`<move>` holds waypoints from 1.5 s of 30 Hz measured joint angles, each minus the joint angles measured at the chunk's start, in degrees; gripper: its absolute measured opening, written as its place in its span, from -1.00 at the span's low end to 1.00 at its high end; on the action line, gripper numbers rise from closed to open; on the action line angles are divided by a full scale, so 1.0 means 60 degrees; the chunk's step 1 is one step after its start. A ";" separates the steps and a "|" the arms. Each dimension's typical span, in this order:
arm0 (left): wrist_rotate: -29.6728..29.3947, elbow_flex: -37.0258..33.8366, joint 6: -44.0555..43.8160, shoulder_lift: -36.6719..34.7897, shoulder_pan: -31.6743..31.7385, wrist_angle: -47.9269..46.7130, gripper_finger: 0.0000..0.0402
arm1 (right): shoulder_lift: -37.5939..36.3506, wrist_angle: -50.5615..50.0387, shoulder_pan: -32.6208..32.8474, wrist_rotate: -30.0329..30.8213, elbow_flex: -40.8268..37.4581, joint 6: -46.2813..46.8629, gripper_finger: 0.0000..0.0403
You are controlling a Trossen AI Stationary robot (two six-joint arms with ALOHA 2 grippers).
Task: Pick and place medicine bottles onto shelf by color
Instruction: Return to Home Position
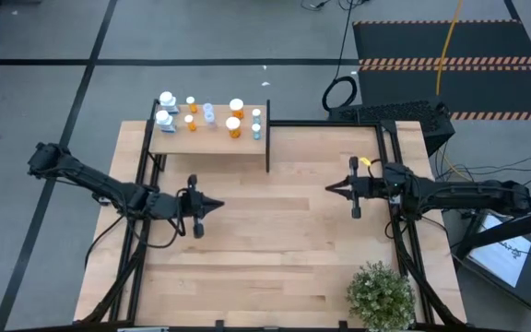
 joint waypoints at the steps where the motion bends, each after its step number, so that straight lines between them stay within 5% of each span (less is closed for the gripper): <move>1: -0.0018 -0.0204 -0.0118 -0.0081 -0.0017 0.0124 -0.99 | 0.0010 0.0150 0.0007 0.0000 -0.0116 0.0012 -1.00; 13: -0.0057 -0.1606 -0.0150 -0.1369 -0.0985 0.0803 -0.99 | -0.0516 0.0370 0.0014 -0.0020 -0.1194 0.1511 -1.00; 29: 0.0118 -0.3608 0.0543 -0.3964 -0.1364 0.0956 -0.98 | -0.1878 0.0021 0.0014 -0.0014 -0.1565 0.1199 -1.00; 45: 0.0125 -0.3604 0.1625 -0.5159 -0.1021 0.0714 -0.95 | -0.3897 -0.1836 -0.0004 -0.0013 -0.1588 0.0765 -1.00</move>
